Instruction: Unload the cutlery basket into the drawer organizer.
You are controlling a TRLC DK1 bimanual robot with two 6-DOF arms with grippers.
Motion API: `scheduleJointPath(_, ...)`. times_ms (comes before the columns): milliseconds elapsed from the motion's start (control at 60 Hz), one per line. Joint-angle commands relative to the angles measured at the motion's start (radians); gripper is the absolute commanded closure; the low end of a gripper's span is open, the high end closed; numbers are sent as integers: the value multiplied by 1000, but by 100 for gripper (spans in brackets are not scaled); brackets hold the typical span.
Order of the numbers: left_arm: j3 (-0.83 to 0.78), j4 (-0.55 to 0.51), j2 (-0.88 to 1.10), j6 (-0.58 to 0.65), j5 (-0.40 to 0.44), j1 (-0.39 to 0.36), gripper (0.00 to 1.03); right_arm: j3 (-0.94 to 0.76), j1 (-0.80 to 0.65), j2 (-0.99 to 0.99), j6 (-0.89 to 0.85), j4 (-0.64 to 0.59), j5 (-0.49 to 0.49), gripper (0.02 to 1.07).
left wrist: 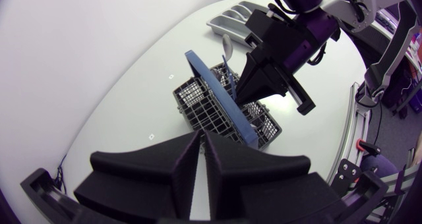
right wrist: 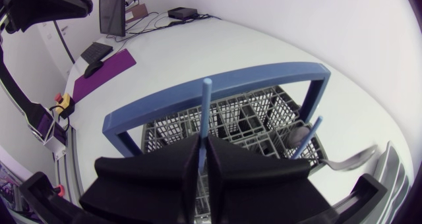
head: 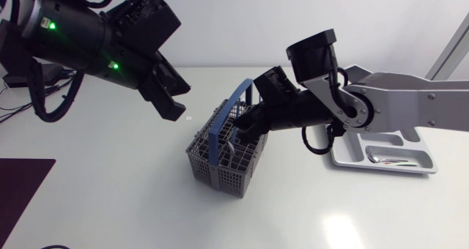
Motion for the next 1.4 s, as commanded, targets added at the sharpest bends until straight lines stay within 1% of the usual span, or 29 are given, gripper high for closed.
scheduleJointPath(0,-27,-3,-14,11,14,-8,89,15,-6,-54,-6,4,14,101)
scheduleJointPath(150,-32,-1,-16,9,14,-16,89,2,-15,-97,-3,-2,12,101)
scheduleJointPath(350,-27,-1,-16,9,14,-18,89,-65,-23,-158,-3,32,27,101)
scheduleJointPath(583,-29,5,-12,1,14,-38,89,-142,-47,-163,-25,96,24,101)
scheduleJointPath(717,-29,5,-11,-2,13,-44,89,-168,-64,-150,-36,107,18,101)
scheduleJointPath(800,-27,5,-11,-2,14,-44,89,-188,-74,-160,-36,121,18,99)
scheduleJointPath(817,-27,5,-11,-2,13,-44,89,-191,-74,-161,-36,121,17,97)
scheduleJointPath(867,-29,5,-11,-2,13,-45,89,-205,-74,-170,-36,121,17,82)
scheduleJointPath(933,-27,5,-11,-2,13,-45,89,-219,-75,-181,-36,124,17,67)
scheduleJointPath(1017,-24,5,-8,-3,13,-48,89,-235,-78,-198,-33,127,15,56)
scheduleJointPath(1050,-24,6,-8,-5,13,-51,89,-240,-80,-207,-33,124,14,54)
scheduleJointPath(1383,-14,8,9,-6,13,-62,89,-262,-86,-268,-14,106,17,55)
